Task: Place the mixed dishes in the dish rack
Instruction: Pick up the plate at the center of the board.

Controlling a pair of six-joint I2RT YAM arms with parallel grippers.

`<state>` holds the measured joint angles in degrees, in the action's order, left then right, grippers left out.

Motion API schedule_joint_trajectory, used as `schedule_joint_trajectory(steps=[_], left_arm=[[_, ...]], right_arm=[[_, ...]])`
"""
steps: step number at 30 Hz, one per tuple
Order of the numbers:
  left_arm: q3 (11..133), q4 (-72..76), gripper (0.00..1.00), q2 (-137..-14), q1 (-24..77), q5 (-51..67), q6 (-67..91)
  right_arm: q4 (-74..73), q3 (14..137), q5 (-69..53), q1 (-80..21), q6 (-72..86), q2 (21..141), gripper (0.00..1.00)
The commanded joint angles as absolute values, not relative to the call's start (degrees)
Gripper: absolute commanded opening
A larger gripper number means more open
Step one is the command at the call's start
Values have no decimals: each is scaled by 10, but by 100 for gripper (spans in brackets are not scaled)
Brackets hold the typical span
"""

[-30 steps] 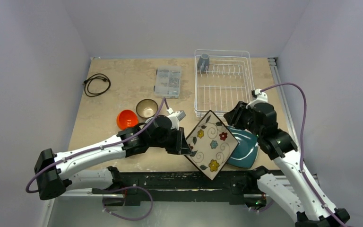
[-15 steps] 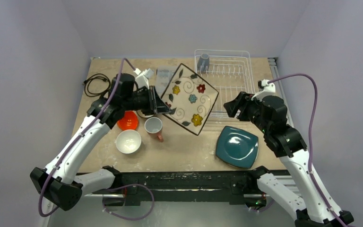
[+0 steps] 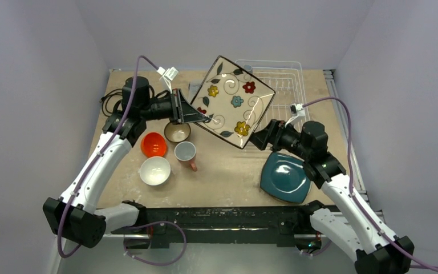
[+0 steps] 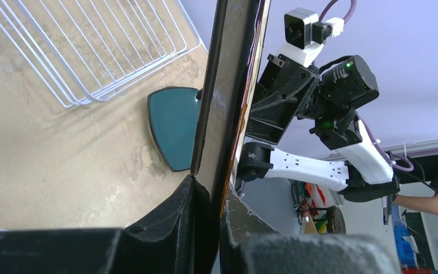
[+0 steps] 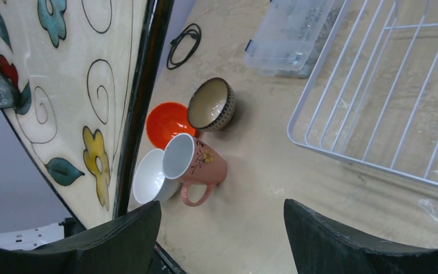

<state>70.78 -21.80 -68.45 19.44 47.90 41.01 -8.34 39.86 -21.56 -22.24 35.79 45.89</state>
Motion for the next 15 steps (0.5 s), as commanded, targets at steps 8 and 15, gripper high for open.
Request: schedule_joint_trajectory(steps=[8, 15], left_arm=[[671, -36, 0, -639, 185, 558, 419], [664, -53, 0, -644, 170, 536, 406]], right_arm=[[134, 352, -311, -225, 434, 415, 80], [-145, 382, -11, -226, 409, 356, 78]])
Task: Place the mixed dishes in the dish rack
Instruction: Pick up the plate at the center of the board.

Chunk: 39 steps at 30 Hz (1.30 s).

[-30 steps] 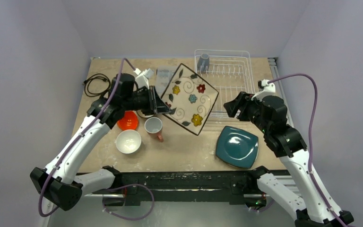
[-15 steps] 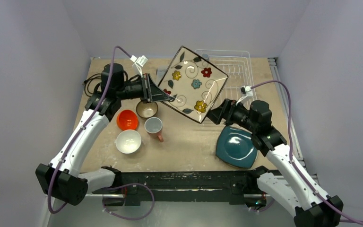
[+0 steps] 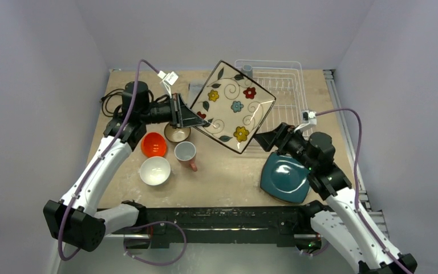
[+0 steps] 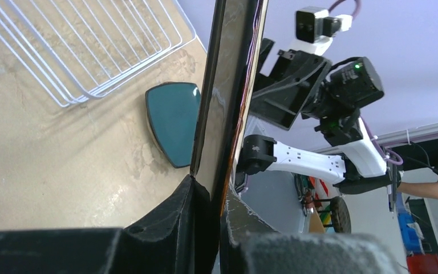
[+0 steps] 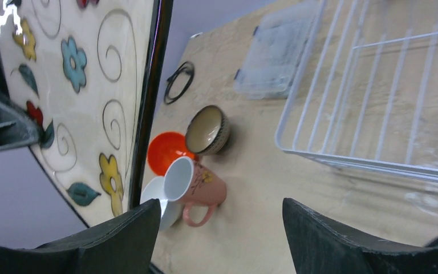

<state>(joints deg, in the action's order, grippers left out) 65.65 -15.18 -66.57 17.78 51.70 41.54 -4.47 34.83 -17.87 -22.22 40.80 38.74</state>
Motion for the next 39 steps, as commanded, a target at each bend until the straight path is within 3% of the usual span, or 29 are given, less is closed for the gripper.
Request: schedule_joint_trajectory(steps=[1, 6, 12, 23, 24, 27, 36, 39], left_arm=[[663, -54, 0, -648, 166, 535, 408], [662, -50, 0, -667, 161, 550, 414], [648, -9, 0, -673, 166, 574, 438], [644, 21, 0, -686, 205, 597, 443], [643, 22, 0, -686, 207, 596, 445], [644, 23, 0, -687, 212, 600, 446], [645, 26, 0, -686, 228, 615, 440], [648, 18, 0, -685, 238, 614, 430]], right_arm=[[-156, 377, 7, -225, 409, 342, 78], [-41, 342, -119, -226, 373, 313, 79], [175, 325, -274, -226, 471, 401, 78], [353, 310, -322, -224, 572, 484, 73], [371, 307, -325, -223, 581, 488, 70], [408, 301, -324, -224, 597, 495, 41], [476, 288, -349, -223, 620, 520, 37], [529, 269, -352, -223, 648, 526, 24]])
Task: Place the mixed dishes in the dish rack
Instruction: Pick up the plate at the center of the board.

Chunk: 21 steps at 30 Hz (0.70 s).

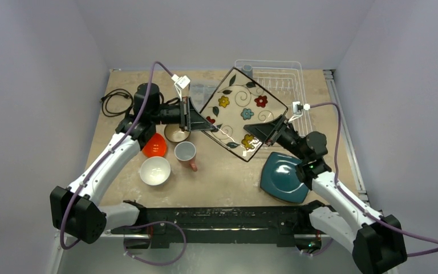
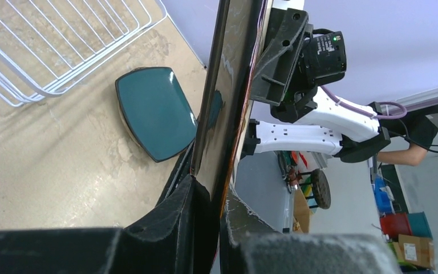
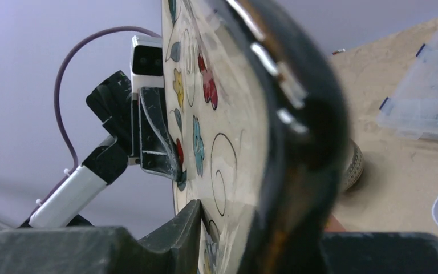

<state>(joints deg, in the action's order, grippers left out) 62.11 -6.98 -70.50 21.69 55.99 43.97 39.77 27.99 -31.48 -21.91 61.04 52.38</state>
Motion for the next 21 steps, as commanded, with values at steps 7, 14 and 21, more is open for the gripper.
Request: schedule_joint_trajectory(steps=[7, 14, 21], left_arm=[[663, -36, 0, -690, 240, 593, 402], [697, -125, 81, -732, 224, 576, 377], [733, -270, 96, -736, 182, 426, 298]], right_arm=[[499, 251, -290, -223, 648, 481, 0], [373, 249, -172, -222, 699, 433, 0], [327, 288, -147, -195, 663, 454, 0]])
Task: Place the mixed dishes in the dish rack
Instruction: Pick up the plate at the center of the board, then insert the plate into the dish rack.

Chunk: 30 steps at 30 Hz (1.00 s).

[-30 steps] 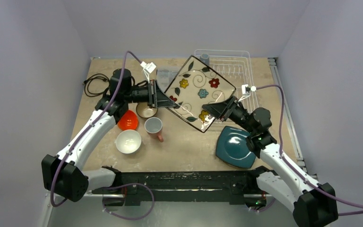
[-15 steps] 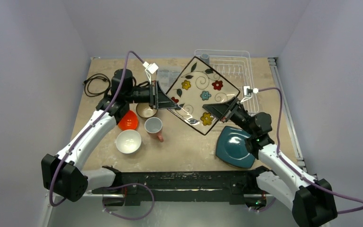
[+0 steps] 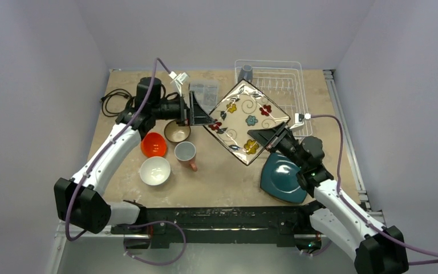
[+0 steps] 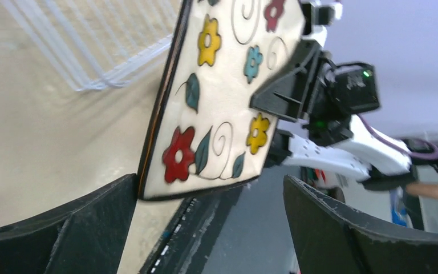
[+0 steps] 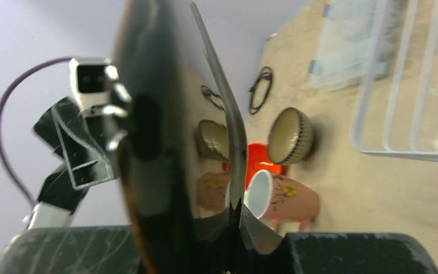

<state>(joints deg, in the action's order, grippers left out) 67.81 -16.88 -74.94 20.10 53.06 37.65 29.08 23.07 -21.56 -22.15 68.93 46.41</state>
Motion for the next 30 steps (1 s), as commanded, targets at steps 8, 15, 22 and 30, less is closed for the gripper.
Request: schedule_joint_trajectory(steps=[8, 15, 22, 30], left_arm=[[769, -377, 99, -712, 182, 218, 194], [770, -379, 99, -726, 183, 238, 192], [769, -371, 99, -735, 183, 273, 205], [769, -369, 99, -737, 182, 274, 200]], right_arm=[[301, 339, -70, -114, 488, 453, 0], [391, 359, 12, -85, 353, 478, 0], [434, 395, 131, -82, 223, 549, 0], [582, 428, 191, -79, 79, 665, 0]])
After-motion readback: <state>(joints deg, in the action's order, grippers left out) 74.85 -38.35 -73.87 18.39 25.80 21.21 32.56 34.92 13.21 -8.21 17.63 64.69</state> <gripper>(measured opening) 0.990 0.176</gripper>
